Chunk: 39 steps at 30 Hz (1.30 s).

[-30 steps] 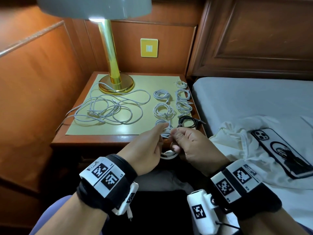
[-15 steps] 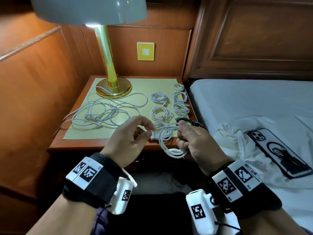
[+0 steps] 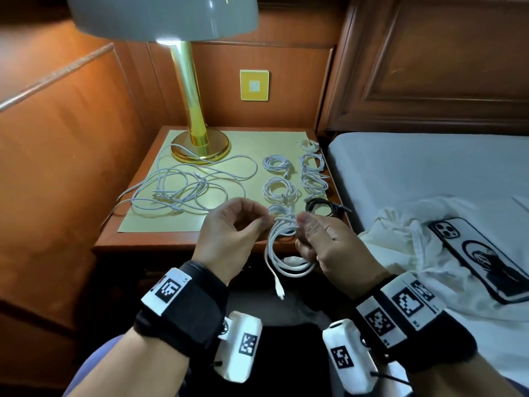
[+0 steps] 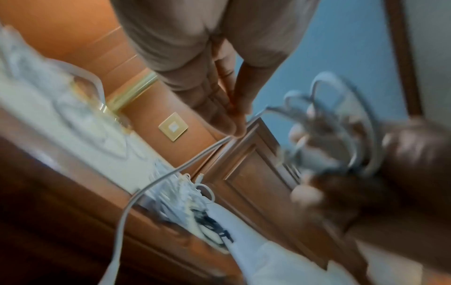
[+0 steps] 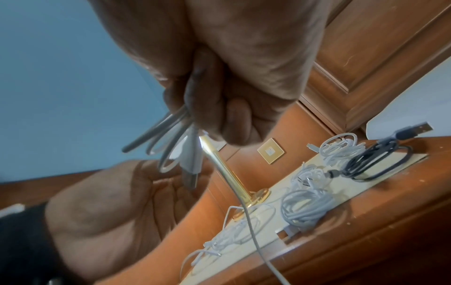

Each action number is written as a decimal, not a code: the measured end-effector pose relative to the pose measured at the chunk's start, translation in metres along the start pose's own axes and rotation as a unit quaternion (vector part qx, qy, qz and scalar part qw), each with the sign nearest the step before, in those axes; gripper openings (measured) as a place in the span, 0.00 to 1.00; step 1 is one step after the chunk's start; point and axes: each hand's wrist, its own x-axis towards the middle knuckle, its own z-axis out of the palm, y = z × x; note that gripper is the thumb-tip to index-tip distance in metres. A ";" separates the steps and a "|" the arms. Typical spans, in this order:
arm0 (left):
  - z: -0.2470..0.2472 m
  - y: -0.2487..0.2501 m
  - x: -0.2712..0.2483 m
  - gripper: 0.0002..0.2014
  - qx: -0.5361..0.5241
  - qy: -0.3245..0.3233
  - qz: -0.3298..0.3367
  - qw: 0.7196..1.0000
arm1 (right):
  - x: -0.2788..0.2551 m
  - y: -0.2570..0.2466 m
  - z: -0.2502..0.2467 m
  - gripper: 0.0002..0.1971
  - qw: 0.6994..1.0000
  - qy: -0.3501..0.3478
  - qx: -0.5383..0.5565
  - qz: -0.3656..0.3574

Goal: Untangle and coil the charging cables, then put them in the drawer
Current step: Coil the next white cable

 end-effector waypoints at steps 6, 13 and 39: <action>-0.002 0.004 -0.005 0.20 -0.103 -0.093 -0.034 0.990 | 0.004 -0.003 -0.005 0.22 1.000 0.022 -0.008 -0.005; 0.005 0.003 -0.008 0.17 -0.090 -0.135 -0.023 0.987 | 0.002 -0.009 -0.008 0.20 0.981 0.077 -0.171 -0.045; -0.023 0.004 0.005 0.17 0.189 -0.063 0.159 0.967 | 0.007 -0.004 -0.036 0.24 0.924 0.319 -0.182 -0.109</action>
